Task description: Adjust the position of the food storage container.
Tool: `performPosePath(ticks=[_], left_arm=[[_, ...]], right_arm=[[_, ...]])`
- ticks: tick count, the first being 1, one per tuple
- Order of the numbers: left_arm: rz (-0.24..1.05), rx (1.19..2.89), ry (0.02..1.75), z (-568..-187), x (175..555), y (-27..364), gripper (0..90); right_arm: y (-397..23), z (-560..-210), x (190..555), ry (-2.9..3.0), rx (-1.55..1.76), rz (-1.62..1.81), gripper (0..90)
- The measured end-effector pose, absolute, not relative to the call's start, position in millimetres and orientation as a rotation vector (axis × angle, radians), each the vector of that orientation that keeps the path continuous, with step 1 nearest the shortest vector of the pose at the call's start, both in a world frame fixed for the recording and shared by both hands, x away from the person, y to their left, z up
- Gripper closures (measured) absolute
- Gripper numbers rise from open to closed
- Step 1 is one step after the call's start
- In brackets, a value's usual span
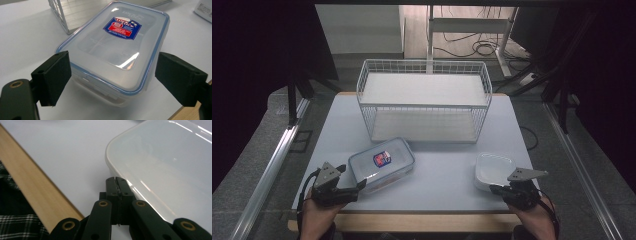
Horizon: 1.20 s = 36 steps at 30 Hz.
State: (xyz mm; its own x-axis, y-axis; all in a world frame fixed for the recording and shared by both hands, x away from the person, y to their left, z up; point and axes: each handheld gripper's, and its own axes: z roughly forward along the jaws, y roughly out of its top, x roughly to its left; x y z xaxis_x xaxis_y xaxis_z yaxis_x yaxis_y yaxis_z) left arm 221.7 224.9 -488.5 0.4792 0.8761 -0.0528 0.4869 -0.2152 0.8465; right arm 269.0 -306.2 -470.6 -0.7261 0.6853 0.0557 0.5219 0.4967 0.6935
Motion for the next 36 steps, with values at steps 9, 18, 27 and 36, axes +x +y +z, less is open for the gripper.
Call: performPosePath(ticks=[9,18,27,36], left_arm=[[0.568,1.834,1.157,-487.1,221.7,229.9,13.4],[0.568,1.844,1.161,-488.6,222.6,228.8,13.4],[0.573,1.833,1.196,-489.4,223.9,231.5,15.4],[0.654,1.697,1.389,-487.3,228.6,268.0,74.6]], right_arm=[[-263.0,-450.9,303.6,2.483,0.971,1.045,86.3],[-238.8,-465.3,320.7,2.538,0.972,0.909,89.1],[-282.0,-464.6,320.9,2.448,1.071,0.885,89.0],[-267.5,-461.5,317.7,2.447,0.995,1.032,89.4]])
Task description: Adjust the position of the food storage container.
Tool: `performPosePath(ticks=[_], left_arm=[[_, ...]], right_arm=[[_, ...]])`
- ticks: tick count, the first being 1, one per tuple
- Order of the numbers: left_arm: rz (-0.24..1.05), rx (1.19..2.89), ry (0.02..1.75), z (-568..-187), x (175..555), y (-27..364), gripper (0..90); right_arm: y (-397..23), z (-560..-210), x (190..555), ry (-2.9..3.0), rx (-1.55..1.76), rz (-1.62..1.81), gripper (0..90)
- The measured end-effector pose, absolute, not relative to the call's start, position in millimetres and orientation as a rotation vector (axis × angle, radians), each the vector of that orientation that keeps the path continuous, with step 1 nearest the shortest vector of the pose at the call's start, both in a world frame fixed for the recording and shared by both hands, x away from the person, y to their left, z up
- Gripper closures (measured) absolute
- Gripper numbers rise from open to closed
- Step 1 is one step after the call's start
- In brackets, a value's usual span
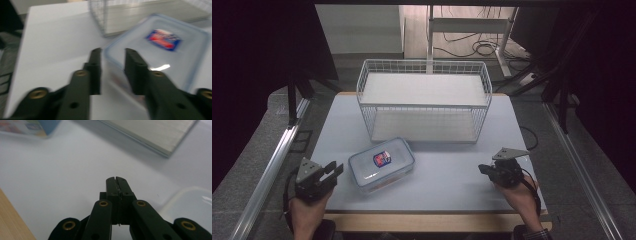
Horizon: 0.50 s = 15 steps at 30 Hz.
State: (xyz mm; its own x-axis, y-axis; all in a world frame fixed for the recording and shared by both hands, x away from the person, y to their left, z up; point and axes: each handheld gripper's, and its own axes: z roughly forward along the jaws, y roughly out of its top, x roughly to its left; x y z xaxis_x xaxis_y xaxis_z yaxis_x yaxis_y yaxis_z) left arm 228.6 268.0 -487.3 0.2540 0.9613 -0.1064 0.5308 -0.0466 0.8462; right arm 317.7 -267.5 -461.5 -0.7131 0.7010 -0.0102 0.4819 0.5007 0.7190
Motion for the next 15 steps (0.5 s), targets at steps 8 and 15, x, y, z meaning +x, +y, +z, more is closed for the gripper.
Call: performPosePath(ticks=[8,15], left_arm=[[0.561,1.785,1.443,-513.0,263.3,258.5,85.4],[0.552,1.776,1.445,-511.6,282.6,249.9,88.2]], right_arm=[[-249.2,-462.9,323.2,2.442,0.923,1.053,89.2],[-231.8,-466.2,334.0,2.451,0.899,1.056,88.6]])
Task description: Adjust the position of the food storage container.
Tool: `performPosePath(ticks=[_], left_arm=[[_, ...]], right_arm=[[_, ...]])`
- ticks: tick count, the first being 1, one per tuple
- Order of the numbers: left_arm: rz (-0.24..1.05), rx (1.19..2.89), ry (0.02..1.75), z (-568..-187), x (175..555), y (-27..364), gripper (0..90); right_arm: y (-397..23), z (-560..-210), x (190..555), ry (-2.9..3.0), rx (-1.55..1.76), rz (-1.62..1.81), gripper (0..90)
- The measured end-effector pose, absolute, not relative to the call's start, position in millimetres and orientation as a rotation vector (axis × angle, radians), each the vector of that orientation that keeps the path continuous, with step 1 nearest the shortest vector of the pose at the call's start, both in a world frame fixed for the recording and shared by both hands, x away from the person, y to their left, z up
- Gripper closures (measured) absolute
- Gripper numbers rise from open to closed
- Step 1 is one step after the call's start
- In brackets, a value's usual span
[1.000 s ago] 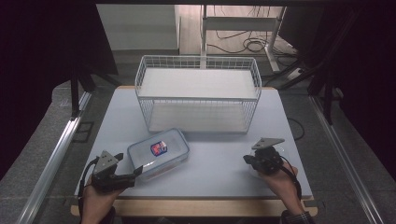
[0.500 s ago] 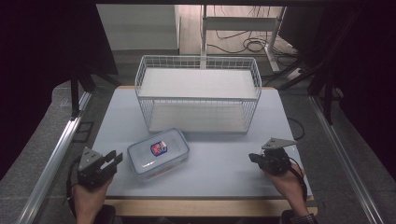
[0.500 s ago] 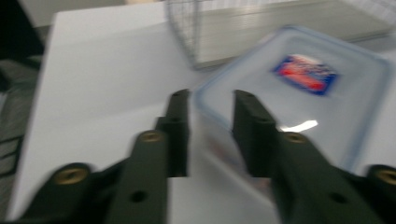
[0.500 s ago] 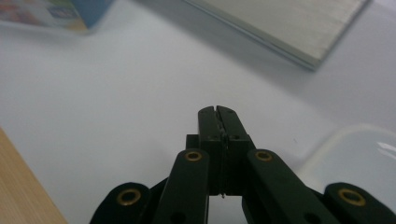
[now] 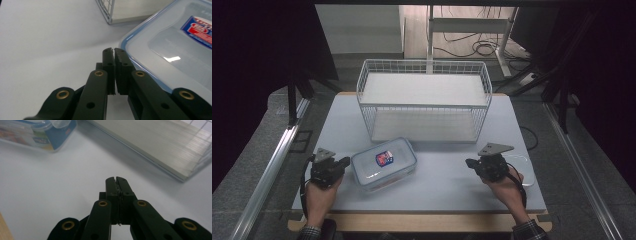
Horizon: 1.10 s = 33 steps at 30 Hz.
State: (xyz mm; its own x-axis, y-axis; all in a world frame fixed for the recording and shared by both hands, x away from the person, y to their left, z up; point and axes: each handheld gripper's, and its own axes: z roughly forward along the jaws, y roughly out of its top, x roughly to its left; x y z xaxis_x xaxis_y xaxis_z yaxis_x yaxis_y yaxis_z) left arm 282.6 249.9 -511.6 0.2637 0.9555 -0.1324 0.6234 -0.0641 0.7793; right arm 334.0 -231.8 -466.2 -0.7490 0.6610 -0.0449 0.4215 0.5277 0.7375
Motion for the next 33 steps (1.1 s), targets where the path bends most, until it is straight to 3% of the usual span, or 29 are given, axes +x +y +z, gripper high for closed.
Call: performPosePath(ticks=[16,22,33], left_arm=[[0.540,1.877,1.305,-509.1,331.2,201.6,89.4],[0.464,1.869,1.251,-510.1,346.7,178.9,89.6],[0.384,1.908,1.214,-508.5,334.1,164.7,88.3]], right_arm=[[-194.0,-475.4,359.9,2.458,0.906,1.035,89.1],[-186.1,-482.2,363.9,2.448,0.938,0.977,89.1],[-183.8,-489.1,349.6,2.465,0.911,0.906,88.0]])
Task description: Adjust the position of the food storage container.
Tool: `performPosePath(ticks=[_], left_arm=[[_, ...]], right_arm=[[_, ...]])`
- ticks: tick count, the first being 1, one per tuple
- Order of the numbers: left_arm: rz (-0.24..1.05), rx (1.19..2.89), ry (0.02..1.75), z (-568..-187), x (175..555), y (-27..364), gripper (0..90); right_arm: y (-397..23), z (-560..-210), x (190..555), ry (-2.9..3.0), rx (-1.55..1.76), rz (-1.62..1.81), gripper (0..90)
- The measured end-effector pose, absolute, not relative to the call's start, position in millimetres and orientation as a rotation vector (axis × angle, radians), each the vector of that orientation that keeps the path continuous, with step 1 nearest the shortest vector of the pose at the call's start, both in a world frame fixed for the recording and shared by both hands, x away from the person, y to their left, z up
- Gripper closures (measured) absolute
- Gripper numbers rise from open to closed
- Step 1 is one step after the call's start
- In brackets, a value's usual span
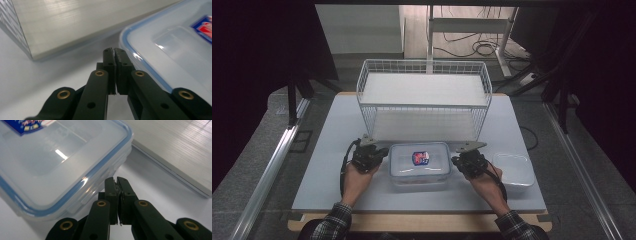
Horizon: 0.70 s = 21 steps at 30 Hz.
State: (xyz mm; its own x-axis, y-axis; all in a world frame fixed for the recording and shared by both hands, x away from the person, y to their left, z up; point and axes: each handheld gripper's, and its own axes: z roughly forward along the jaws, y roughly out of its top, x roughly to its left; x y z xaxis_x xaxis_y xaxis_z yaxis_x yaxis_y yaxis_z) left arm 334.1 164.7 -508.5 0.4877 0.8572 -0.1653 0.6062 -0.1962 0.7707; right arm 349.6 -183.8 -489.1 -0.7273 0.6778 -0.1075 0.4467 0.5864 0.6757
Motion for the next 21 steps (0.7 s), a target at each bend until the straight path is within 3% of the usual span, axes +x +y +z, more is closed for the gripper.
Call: performPosePath(ticks=[21], left_arm=[[0.268,1.892,1.157,-507.2,300.4,152.4,90.0]], right_arm=[[-193.0,-488.7,332.4,2.479,0.857,0.798,89.3]])
